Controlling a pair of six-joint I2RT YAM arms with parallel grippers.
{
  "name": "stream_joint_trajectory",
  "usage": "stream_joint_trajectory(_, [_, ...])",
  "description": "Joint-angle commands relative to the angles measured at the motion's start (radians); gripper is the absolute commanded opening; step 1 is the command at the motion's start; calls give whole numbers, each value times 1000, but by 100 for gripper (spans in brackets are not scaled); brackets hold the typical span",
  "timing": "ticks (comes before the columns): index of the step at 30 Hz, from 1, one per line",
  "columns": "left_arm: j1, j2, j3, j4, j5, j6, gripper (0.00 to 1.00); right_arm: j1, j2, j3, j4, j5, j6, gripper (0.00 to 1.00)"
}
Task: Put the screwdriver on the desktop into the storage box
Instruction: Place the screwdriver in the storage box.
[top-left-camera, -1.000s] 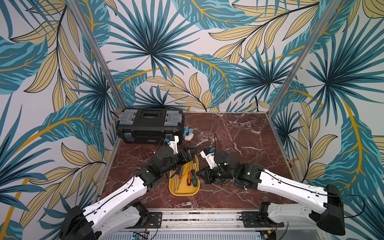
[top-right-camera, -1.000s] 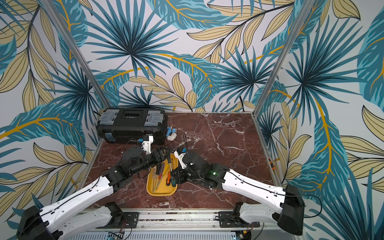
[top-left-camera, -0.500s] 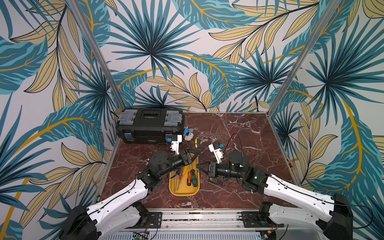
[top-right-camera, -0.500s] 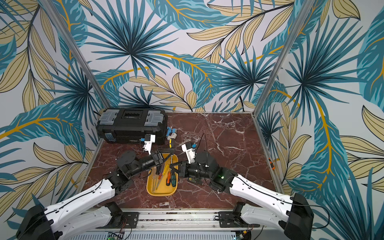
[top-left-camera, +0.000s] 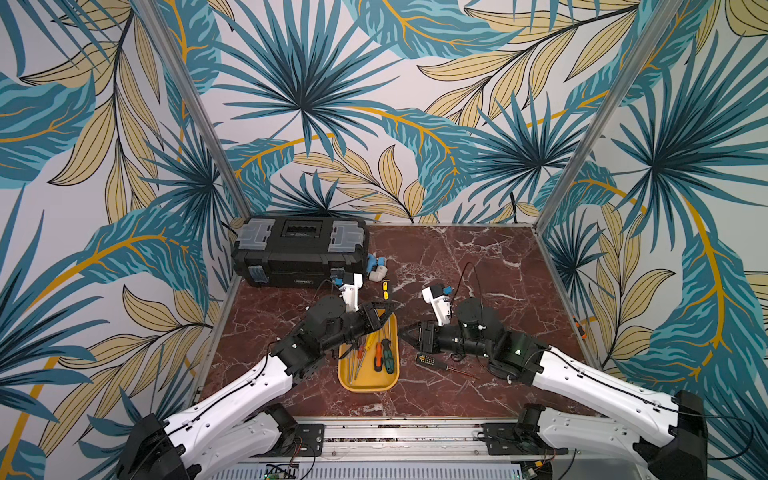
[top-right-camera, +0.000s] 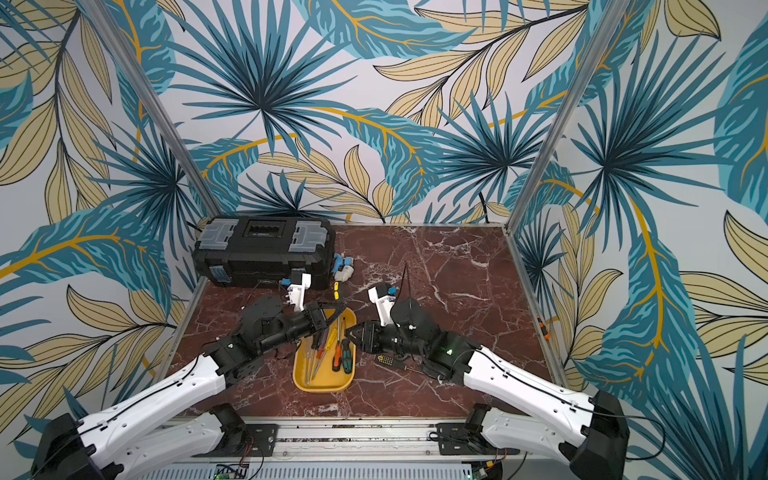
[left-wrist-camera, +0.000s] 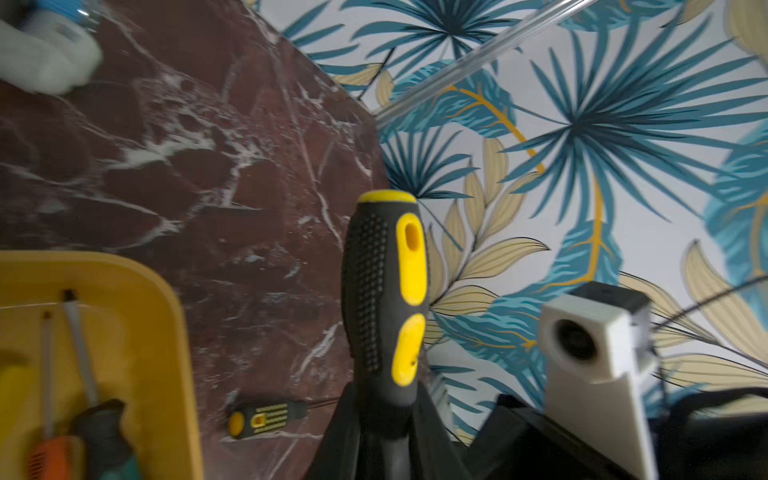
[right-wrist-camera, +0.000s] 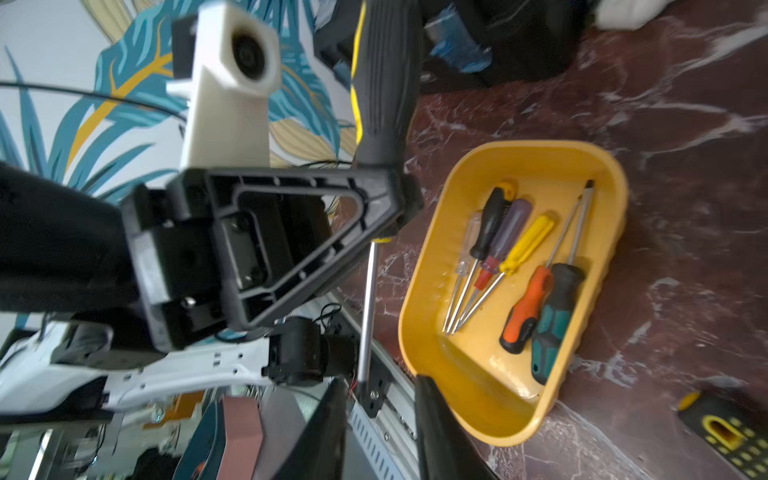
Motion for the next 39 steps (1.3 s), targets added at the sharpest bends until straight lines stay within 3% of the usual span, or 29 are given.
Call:
stream_joint_trajectory(1, [2,22,58,-401,-167,146,0,-3,31,84,-392,274,-162,57])
stream_joint_trajectory(3, [-8,14,15,-427,-184,155,0,-6,40,96,-474,347,-184,66])
stream_joint_trajectory(9, [-56,13,-104,-351,-187,109,0,-11,34,40,-529,485,-180,75])
stream_joint_trajectory(18, [-77,118,-96,-237,-196,146,0,-39,77,-16,-527,480,-157,78])
stream_joint_trajectory(22, [-84,158,-87,-185,-213,158,0,-82,104,-38,-527,421,-150,78])
stream_joint_trajectory(25, [-84,171,-89,-172,-215,160,24,-87,122,-41,-528,392,-157,78])
stream_joint_trajectory(31, [-87,139,-97,-204,-230,159,47,-101,131,-51,-527,373,-166,79])
stream_joint_trajectory(34, [-88,104,-77,-302,-259,165,54,-104,144,-55,-523,358,-171,79])
stream_joint_trajectory(39, [-87,12,-8,-444,-353,176,55,-103,218,-78,-464,264,-209,79])
